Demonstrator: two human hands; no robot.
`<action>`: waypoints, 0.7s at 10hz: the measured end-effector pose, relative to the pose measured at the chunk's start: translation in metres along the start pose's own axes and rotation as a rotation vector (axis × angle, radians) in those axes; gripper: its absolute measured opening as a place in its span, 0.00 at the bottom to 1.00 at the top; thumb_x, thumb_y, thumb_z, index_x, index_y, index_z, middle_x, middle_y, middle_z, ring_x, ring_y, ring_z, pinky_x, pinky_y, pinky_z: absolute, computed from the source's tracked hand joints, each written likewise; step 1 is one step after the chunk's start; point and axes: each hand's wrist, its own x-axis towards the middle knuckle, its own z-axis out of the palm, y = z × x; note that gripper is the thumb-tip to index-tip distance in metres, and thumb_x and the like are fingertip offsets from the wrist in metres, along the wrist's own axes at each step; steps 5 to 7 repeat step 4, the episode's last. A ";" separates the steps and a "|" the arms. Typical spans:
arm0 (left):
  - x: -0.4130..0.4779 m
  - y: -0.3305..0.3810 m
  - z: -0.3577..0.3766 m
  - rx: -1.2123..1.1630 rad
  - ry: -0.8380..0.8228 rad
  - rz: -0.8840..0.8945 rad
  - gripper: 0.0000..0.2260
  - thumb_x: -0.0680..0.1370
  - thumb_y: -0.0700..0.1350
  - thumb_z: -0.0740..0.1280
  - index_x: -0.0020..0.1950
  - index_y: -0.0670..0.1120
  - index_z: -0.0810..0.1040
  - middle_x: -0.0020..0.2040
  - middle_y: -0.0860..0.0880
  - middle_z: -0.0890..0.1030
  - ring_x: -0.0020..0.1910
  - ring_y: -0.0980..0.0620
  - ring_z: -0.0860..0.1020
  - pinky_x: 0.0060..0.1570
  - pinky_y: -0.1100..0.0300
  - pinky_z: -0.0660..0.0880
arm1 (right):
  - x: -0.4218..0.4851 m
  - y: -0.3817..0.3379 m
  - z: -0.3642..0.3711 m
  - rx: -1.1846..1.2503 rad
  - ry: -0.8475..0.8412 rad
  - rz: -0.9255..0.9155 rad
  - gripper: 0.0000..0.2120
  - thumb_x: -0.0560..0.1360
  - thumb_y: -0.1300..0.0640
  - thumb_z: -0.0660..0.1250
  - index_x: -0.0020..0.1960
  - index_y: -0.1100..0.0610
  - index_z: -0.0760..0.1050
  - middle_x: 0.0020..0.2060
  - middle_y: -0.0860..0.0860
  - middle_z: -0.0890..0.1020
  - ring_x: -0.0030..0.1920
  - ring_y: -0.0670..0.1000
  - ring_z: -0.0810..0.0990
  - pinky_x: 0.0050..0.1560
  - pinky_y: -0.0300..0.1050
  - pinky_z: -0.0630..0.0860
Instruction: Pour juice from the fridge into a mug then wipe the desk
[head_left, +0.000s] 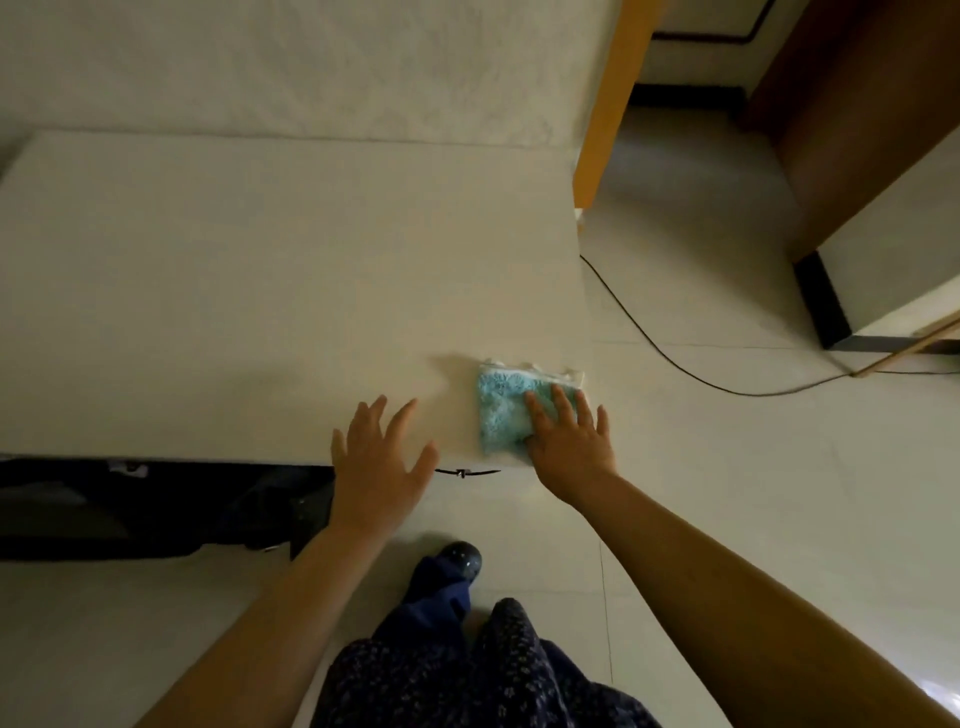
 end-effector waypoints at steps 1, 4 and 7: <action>-0.003 0.013 -0.006 0.022 0.073 0.033 0.27 0.75 0.59 0.53 0.73 0.50 0.65 0.74 0.43 0.63 0.75 0.42 0.56 0.71 0.40 0.51 | -0.010 -0.002 -0.007 0.033 0.116 -0.042 0.26 0.79 0.44 0.48 0.75 0.49 0.48 0.76 0.54 0.52 0.76 0.57 0.47 0.74 0.58 0.47; 0.007 0.052 -0.043 0.012 0.158 0.123 0.21 0.80 0.53 0.55 0.72 0.48 0.65 0.74 0.44 0.63 0.75 0.44 0.58 0.71 0.40 0.55 | -0.033 -0.018 -0.062 0.261 0.419 -0.122 0.13 0.80 0.57 0.52 0.56 0.52 0.74 0.54 0.51 0.79 0.56 0.54 0.74 0.56 0.48 0.68; 0.007 0.052 -0.043 0.012 0.158 0.123 0.21 0.80 0.53 0.55 0.72 0.48 0.65 0.74 0.44 0.63 0.75 0.44 0.58 0.71 0.40 0.55 | -0.033 -0.018 -0.062 0.261 0.419 -0.122 0.13 0.80 0.57 0.52 0.56 0.52 0.74 0.54 0.51 0.79 0.56 0.54 0.74 0.56 0.48 0.68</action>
